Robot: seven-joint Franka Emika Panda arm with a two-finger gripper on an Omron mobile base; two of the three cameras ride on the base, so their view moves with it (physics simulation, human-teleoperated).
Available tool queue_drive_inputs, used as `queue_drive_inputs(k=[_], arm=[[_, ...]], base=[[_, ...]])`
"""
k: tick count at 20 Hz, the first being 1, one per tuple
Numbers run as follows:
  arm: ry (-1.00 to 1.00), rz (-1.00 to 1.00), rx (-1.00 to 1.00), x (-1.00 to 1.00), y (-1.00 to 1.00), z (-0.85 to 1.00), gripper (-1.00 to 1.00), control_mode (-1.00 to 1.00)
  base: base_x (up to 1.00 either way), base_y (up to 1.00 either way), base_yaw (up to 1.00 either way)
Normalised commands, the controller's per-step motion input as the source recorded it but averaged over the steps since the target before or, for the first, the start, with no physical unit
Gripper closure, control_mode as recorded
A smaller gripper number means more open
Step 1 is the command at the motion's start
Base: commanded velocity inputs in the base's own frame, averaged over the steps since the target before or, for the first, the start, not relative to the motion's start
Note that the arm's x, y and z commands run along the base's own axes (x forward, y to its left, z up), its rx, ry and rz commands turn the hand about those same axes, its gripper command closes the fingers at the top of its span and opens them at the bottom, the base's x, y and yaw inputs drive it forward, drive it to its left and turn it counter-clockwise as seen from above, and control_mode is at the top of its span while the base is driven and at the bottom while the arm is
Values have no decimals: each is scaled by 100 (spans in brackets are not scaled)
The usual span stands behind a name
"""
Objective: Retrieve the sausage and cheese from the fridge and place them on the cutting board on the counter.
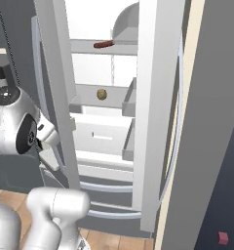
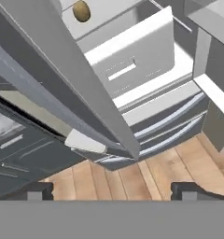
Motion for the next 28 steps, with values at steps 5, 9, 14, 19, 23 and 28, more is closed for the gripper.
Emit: queue_drive_inputs(k=[5, 9, 14, 19, 23, 28], arm=[[28, -27, 15, 9, -40, 23, -100, -100], [3, 0, 28, 23, -48, 0, -100, -100], [-5, 1, 23, 48, -19, -1, -100, -100], [0, -15, 4, 69, 7, -4, -100, -100], [2, -9, 3, 66, -13, -7, -100, -100], [1, 1, 15, 58, -11, -6, -100, -100]], base=[[0, 0, 0], [0, 0, 0], [0, 0, 0], [0, 0, 0], [0, 0, 0], [0, 0, 0]])
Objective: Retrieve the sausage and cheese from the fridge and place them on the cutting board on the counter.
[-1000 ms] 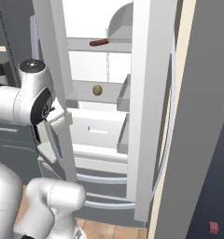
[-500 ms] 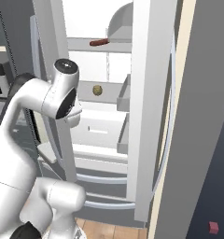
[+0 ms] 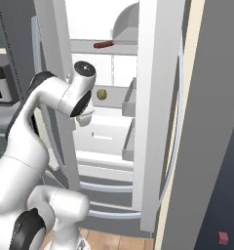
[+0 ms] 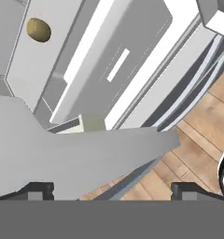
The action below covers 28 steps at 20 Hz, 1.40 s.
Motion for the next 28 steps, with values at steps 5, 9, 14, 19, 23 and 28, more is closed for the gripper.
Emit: queue_drive_inputs(k=[5, 9, 14, 19, 23, 28], arm=[[-6, 3, 16, 49, 28, -4, -100, -100], [-2, 0, 11, 56, 33, -2, -100, -100], [0, 4, 4, 45, 52, -4, -100, -100], [0, 20, 1, -3, 60, 0, -100, -100], [0, 31, 3, -29, 63, 0, -100, -100], [-1, 26, 0, -42, 81, -8, -100, -100]], base=[[0, 0, 0], [0, 0, 0], [0, 0, 0], [0, 0, 0], [0, 0, 0], [0, 0, 0]])
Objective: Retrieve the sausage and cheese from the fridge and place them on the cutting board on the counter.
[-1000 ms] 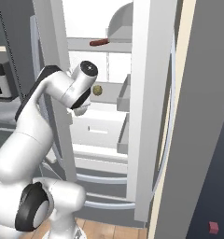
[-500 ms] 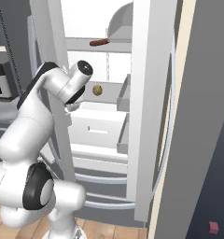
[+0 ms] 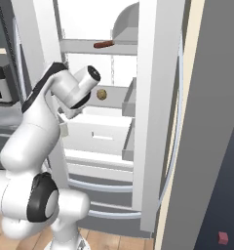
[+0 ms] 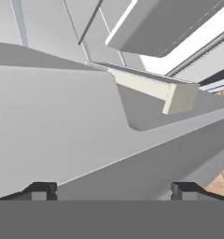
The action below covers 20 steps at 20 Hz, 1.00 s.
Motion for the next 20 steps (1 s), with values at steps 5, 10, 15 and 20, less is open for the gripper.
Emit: queue_drive_inputs(k=[5, 10, 15, 20], arm=[[-7, 9, -6, -36, 92, -20, -100, -100], [-6, 3, -10, -23, 94, -16, -100, -100], [-3, 4, -12, -7, 94, -16, -100, -100], [0, 6, -12, 0, 94, -12, -100, -100]], base=[[0, 0, 0], [0, 0, 0], [0, 0, 0], [0, 0, 0]])
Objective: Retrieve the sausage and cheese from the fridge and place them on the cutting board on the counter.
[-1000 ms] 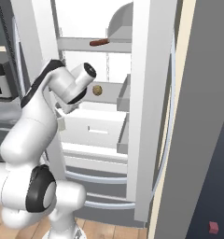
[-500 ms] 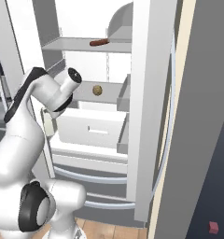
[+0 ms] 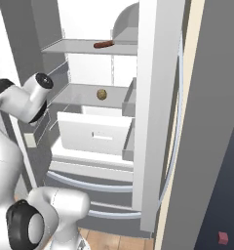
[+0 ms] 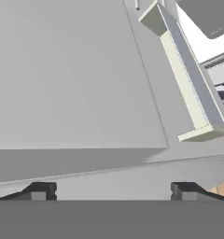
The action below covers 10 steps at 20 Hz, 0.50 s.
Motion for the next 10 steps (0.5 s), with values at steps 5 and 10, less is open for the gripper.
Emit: queue_drive_inputs(k=[5, 10], arm=[[0, 7, -12, 0, 94, -9, -100, -100], [0, 6, -9, 12, 93, -12, -100, -100]], base=[[0, 0, 0], [0, 0, 0]])
